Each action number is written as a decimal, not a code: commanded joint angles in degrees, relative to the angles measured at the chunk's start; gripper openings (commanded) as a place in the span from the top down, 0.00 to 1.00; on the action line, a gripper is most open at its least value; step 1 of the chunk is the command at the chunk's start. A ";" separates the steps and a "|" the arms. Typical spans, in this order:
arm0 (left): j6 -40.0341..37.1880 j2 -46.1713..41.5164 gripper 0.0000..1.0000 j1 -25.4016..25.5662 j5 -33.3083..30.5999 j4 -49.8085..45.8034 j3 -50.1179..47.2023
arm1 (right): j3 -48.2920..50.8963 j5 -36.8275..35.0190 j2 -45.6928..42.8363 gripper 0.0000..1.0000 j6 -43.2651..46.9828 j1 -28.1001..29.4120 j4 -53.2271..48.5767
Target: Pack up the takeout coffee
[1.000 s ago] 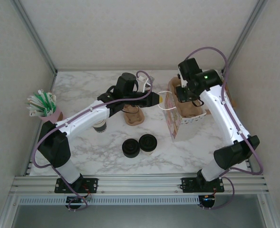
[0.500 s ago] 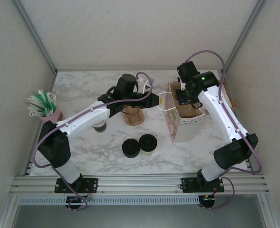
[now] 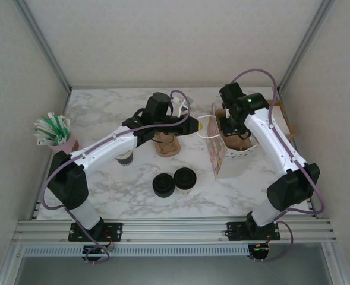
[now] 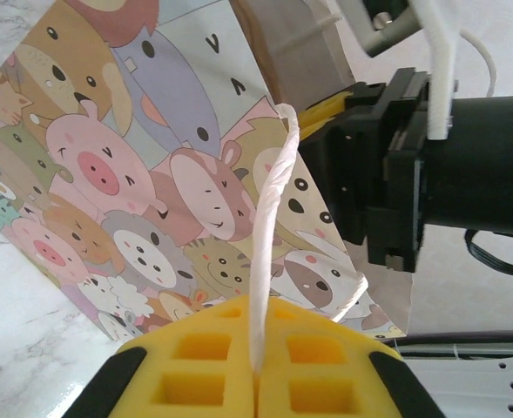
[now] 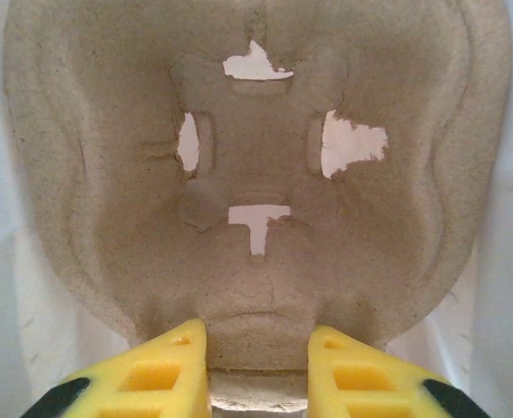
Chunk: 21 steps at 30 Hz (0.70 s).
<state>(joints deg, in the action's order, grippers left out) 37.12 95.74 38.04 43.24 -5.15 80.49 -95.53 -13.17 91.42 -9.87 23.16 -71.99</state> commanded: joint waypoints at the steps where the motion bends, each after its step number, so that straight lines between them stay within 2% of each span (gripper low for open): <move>1: -0.12 -1.05 1.00 -0.44 -0.62 0.88 -0.78 | 1.85 2.49 0.91 0.75 -1.36 -0.78 1.70; 21: 0.05 -1.40 1.00 -0.95 -0.84 1.19 -1.65 | 8.78 5.51 3.91 0.76 -2.44 -1.33 7.61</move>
<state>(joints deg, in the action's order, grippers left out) 37.12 95.72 37.65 42.63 -4.99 79.68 -88.20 -8.86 94.52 -11.38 22.24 -66.00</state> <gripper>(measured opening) 0.051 0.248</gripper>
